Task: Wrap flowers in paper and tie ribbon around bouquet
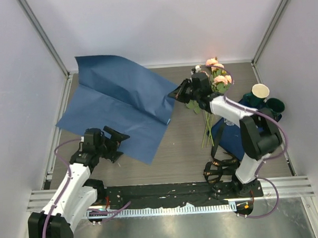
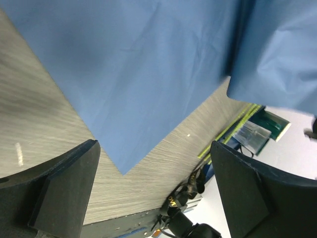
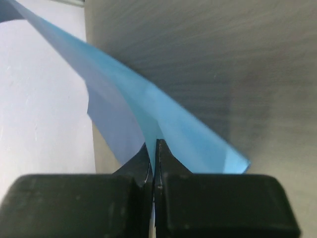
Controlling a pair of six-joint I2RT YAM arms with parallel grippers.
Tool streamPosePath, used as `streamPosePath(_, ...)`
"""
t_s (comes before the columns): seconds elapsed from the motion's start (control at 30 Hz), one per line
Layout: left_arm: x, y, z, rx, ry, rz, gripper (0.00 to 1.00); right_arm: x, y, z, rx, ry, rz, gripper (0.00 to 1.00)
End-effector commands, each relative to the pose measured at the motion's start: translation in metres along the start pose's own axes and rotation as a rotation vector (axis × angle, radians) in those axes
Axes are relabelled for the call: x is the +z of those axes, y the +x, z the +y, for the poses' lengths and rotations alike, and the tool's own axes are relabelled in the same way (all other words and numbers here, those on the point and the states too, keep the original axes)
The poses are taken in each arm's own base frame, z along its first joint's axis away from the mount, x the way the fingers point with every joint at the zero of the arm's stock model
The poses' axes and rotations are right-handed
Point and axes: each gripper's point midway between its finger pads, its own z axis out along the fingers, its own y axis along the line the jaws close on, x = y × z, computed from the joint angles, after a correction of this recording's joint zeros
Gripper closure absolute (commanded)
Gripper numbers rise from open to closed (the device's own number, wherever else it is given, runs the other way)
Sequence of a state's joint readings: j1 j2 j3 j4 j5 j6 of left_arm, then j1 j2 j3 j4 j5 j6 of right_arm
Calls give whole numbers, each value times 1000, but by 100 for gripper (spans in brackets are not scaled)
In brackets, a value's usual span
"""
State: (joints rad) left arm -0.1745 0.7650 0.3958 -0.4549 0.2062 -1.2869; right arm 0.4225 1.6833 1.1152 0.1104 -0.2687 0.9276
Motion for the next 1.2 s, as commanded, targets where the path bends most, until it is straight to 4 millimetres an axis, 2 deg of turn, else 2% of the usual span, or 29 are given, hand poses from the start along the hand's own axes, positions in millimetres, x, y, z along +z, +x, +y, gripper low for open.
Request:
streamPosePath(0.0,-4,-6,-62,79,213,18,2,42,-14,-24,-103,17,149,100)
streamPosePath(0.03,-4,-6,-67,101,215,27,2,49,-14,-30,-124,30,181,100)
streamPosePath(0.07,-2,-8,-71,143,213,30,2,56,-26,-23,-193,6,179,100)
streamPosePath(0.1,-6,-11,-89,172,239,32,2,60,-20,-36,-184,22,234,100)
streamPosePath(0.13,3,-10,-90,181,212,70,2,70,-16,-53,-197,44,261,100)
streamPosePath(0.17,5,-12,-100,200,229,78,2,73,-24,-52,-227,49,250,100)
streamPosePath(0.2,3,-18,-120,237,257,70,2,74,-26,-60,-269,68,255,100)
streamPosePath(0.23,17,-19,-117,230,209,105,3,76,-30,-65,-291,84,243,100)
streamPosePath(0.27,15,-25,-138,248,240,97,3,77,-36,-62,-315,80,227,99)
streamPosePath(0.33,40,-33,-137,268,187,109,5,79,-49,-64,-391,84,192,96)
streamPosePath(0.37,46,-41,-145,276,184,96,6,81,-54,-64,-416,79,172,93)
streamPosePath(0.4,54,-45,-143,272,165,93,6,84,-64,-59,-461,49,129,89)
streamPosePath(0.43,62,-52,-144,275,161,80,9,84,-67,-60,-470,36,125,78)
streamPosePath(0.47,80,-62,-131,249,100,73,10,84,-68,-59,-470,15,129,53)
streamPosePath(0.5,87,-65,-124,231,75,77,11,84,-68,-56,-470,-8,126,45)
streamPosePath(0.53,96,-70,-124,228,84,69,19,82,-68,-53,-445,-19,129,39)
streamPosePath(0.57,110,-75,-108,213,30,64,22,77,-66,-48,-437,-44,115,31)
streamPosePath(0.63,121,-72,-87,189,-42,85,28,71,-60,-42,-358,-71,101,25)
streamPosePath(0.67,125,-69,-73,173,-81,100,30,67,-45,-46,-328,-110,114,22)
streamPosePath(0.7,127,-65,-58,156,-127,109,33,59,-43,-37,-307,-133,100,21)
streamPosePath(0.73,127,-62,-50,144,-144,113,35,56,-38,-39,-279,-145,101,20)
streamPosePath(0.77,125,-53,-27,111,-183,124,37,52,-25,-39,-228,-188,113,20)
streamPosePath(0.87,110,-43,-14,57,-179,108,40,50,-8,-40,-198,-207,114,20)
streamPosePath(0.9,104,-35,3,40,-212,118,41,51,-7,-41,-201,-202,109,20)
streamPosePath(0.97,88,-28,8,31,-216,103,40,54,-5,-44,-196,-196,112,22)
streamPosePath(1.0,82,-21,22,23,-243,108,40,56,-3,-45,-194,-187,112,23)
streamPosePath(1.1,62,-9,33,2,-257,102,39,56,3,-47,-192,-156,128,32)
streamPosePath(1.13,55,-5,35,0,-239,96,38,55,3,-57,-193,-111,112,35)
streamPosePath(1.17,52,-2,35,-2,-225,101,38,49,1,-58,-201,-88,96,39)
